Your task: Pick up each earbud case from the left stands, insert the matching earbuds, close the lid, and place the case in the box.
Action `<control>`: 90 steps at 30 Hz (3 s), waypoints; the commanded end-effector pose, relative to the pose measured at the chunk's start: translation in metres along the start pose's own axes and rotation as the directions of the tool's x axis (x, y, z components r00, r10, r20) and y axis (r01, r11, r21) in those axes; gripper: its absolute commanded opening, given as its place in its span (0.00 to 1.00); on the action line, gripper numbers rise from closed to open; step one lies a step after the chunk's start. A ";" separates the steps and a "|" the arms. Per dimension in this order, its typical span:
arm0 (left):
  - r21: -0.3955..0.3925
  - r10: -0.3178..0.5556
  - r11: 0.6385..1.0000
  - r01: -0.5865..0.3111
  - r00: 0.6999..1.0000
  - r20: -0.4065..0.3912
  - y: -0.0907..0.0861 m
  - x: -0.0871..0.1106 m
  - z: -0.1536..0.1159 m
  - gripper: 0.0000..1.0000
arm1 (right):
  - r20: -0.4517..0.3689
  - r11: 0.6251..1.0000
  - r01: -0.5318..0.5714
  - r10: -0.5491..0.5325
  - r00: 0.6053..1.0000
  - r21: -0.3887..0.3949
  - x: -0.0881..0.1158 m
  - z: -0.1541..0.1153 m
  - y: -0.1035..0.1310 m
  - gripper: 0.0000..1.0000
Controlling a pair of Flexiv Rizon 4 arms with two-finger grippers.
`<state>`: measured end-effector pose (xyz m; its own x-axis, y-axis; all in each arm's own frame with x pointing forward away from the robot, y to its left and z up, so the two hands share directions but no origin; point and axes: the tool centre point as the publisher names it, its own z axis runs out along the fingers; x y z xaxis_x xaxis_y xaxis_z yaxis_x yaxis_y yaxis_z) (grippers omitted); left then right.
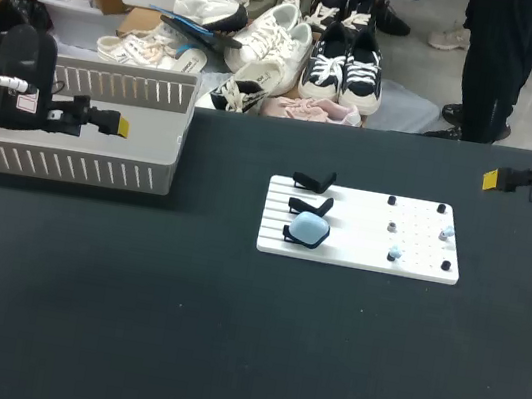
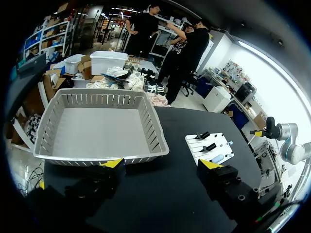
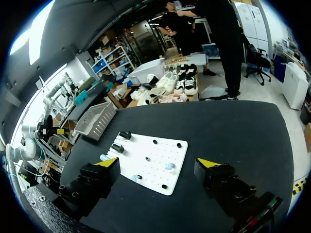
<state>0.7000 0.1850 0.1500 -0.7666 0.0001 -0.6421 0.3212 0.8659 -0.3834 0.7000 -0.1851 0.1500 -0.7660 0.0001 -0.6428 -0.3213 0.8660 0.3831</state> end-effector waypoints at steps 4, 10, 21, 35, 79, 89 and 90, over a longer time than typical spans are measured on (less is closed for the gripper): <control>0.000 0.000 1.000 0.000 1.000 0.000 0.000 0.000 0.000 1.00 | 0.000 1.000 0.000 0.000 1.000 0.000 0.000 0.000 0.000 1.00; 0.000 0.000 1.000 0.000 1.000 0.000 0.000 0.000 0.000 1.00 | 0.000 1.000 0.000 0.000 1.000 0.000 0.000 0.000 0.000 1.00; 0.000 0.000 1.000 0.000 1.000 0.000 0.000 0.000 0.000 1.00 | 0.000 1.000 0.000 0.000 1.000 0.000 0.000 0.000 0.000 1.00; 0.000 0.000 1.000 0.000 1.000 0.000 0.000 0.000 0.000 1.00 | 0.000 1.000 0.000 0.000 1.000 0.000 0.000 0.000 0.000 1.00; 0.384 0.599 0.681 -0.623 0.776 0.197 -0.062 0.006 0.020 1.00 | 0.000 1.000 0.000 0.000 1.000 0.000 0.000 0.000 0.000 1.00; 0.523 0.733 0.479 -0.705 0.649 0.202 -0.101 0.006 0.045 1.00 | 0.000 1.000 0.000 0.000 1.000 0.000 0.000 0.000 0.000 1.00; 0.535 0.751 0.452 -0.714 0.628 0.204 -0.104 0.007 0.047 1.00 | 0.000 1.000 0.000 0.000 1.000 0.000 0.000 0.000 0.000 1.00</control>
<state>0.6768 0.0781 0.1598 -0.2541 0.5057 -0.8244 0.9174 0.3960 -0.0398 0.7000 -0.1851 0.1500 -0.7660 0.0002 -0.6429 -0.3213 0.8660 0.3831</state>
